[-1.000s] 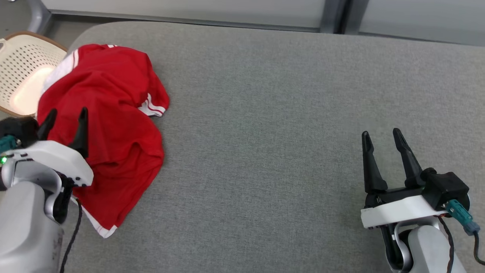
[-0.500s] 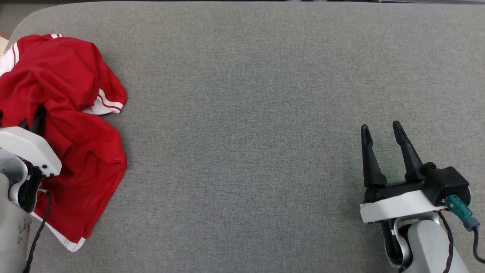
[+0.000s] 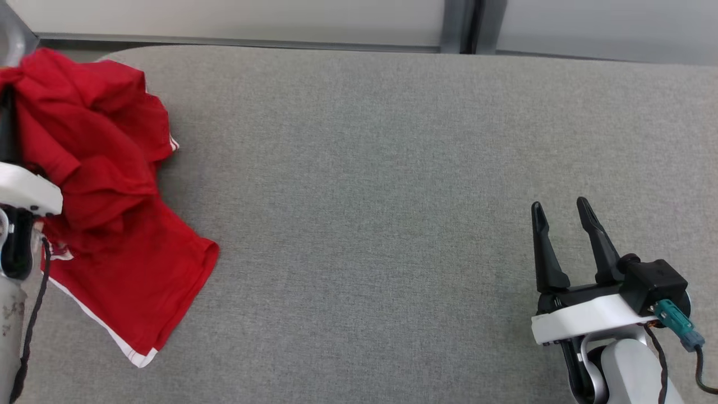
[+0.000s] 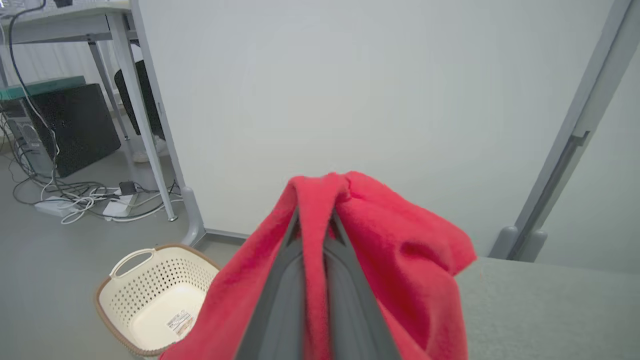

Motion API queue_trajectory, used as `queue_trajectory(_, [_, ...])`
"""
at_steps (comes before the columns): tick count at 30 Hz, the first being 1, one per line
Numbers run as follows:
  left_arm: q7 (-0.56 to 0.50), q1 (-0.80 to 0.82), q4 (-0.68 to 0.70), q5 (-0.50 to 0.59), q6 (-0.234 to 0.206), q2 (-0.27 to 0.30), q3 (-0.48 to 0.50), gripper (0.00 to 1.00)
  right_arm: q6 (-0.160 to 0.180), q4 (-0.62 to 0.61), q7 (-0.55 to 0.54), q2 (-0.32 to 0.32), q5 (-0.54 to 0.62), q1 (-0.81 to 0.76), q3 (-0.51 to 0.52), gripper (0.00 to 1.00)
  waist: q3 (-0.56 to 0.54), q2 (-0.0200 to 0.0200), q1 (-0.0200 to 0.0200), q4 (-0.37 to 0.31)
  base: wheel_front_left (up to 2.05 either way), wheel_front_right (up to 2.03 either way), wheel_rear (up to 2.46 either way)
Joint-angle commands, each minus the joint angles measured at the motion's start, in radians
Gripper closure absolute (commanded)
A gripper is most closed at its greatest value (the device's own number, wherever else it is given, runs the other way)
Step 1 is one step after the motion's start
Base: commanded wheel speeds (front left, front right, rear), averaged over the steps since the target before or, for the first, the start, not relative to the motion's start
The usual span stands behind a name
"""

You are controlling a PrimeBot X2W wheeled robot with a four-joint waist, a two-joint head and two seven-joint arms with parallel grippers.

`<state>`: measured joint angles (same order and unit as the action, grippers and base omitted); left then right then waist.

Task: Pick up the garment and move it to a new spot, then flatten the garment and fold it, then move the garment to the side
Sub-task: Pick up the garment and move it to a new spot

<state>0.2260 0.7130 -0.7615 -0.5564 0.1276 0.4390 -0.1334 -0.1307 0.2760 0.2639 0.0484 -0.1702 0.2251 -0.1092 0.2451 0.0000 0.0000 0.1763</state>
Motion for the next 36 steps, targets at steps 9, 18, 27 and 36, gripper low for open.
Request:
queue_trajectory(9, [0.034, 0.003, 0.302, -0.02, -0.026, 0.004, 0.061, 1.0, 0.0, 0.01, 0.001, 0.004, -0.045, -0.028, -0.021, 0.0, -0.107, 0.0, 0.0, 0.014, 0.0, 0.0, 0.0])
queue_trajectory(18, [-0.121, -0.042, 0.671, -0.077, -0.072, -0.06, 0.008, 1.0, 0.0, 0.006, 0.001, 0.004, -0.072, -0.051, -0.028, 0.0, -0.156, 0.0, 0.0, -0.056, 0.0, 0.0, 0.0])
queue_trajectory(27, [-0.228, -0.085, 0.817, -0.094, -0.109, -0.159, -0.114, 1.0, 0.0, -0.015, 0.001, 0.003, -0.066, -0.029, -0.002, 0.0, -0.144, 0.0, 0.0, -0.198, 0.0, 0.0, 0.0])
queue_trajectory(36, [-0.175, -0.042, 0.675, -0.088, -0.157, -0.334, -0.225, 1.0, 0.0, -0.048, 0.001, 0.003, -0.078, -0.017, 0.045, 0.0, -0.099, 0.0, 0.0, -0.366, 0.0, 0.0, 0.0])
